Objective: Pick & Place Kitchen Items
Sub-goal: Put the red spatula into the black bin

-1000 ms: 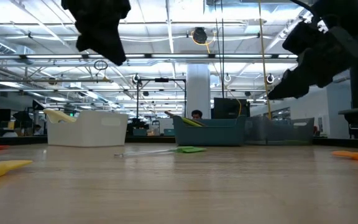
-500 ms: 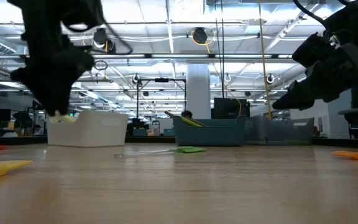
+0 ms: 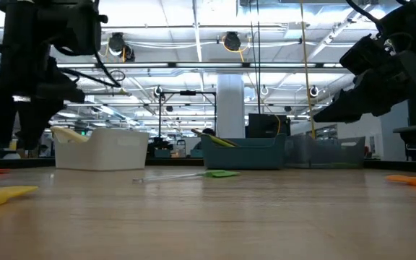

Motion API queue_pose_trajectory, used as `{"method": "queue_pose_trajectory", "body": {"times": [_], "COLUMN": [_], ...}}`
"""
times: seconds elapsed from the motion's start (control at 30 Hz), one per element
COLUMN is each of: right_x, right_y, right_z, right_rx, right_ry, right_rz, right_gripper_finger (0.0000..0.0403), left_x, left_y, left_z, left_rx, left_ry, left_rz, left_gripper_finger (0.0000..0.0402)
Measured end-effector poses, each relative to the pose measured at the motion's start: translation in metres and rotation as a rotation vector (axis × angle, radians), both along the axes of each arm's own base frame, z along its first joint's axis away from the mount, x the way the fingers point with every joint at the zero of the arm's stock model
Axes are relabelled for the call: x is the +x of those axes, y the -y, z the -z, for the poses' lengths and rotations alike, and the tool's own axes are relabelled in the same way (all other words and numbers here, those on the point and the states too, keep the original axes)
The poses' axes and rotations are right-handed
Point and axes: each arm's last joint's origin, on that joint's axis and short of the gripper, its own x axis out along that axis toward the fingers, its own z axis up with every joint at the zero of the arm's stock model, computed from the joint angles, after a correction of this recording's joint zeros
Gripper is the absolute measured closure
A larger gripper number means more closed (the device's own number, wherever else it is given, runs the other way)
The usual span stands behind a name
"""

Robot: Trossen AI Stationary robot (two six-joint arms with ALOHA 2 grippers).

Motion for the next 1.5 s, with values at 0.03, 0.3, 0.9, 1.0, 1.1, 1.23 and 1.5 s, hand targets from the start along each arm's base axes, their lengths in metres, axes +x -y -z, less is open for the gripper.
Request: {"method": "queue_pose_trajectory", "body": {"times": [0.03, 0.3, 0.9, 1.0, 1.1, 1.23, 1.5], "right_x": [0.000, 0.000, -0.001, -0.001, -0.001, 0.000, 0.001], "right_y": [0.000, 0.001, -0.007, -0.007, -0.007, -0.007, -0.008], "right_z": [0.000, 0.000, 0.000, 0.000, -0.001, -0.004, -0.005], "right_rx": [-0.015, 0.042, 0.088, 0.085, 0.077, 0.059, 0.039], "right_ry": [0.000, 0.003, 0.009, 0.009, 0.021, 0.049, 0.059], "right_rz": [0.011, 0.039, 0.053, 0.054, 0.049, 0.039, 0.031], "right_gripper_finger": [0.0220, 0.0220, 0.0220, 0.0220, 0.0220, 0.0220, 0.0220], "left_x": [-0.002, -0.025, -0.023, -0.019, -0.019, -0.018, -0.001], "left_y": [0.001, 0.013, 0.020, 0.022, 0.022, 0.022, 0.034], "left_z": [0.003, 0.028, 0.042, 0.041, 0.043, 0.044, 0.041], "left_rx": [0.004, -0.051, -0.031, -0.034, -0.033, -0.023, -0.003], "left_ry": [-0.008, -0.110, 0.118, 0.162, 0.166, 0.194, 0.379], "left_rz": [-0.013, -0.094, 0.110, 0.137, 0.138, 0.190, 0.458], "left_gripper_finger": [0.0172, 0.0172, 0.0241, 0.0295, 0.0346, 0.0392, 0.0382]}}
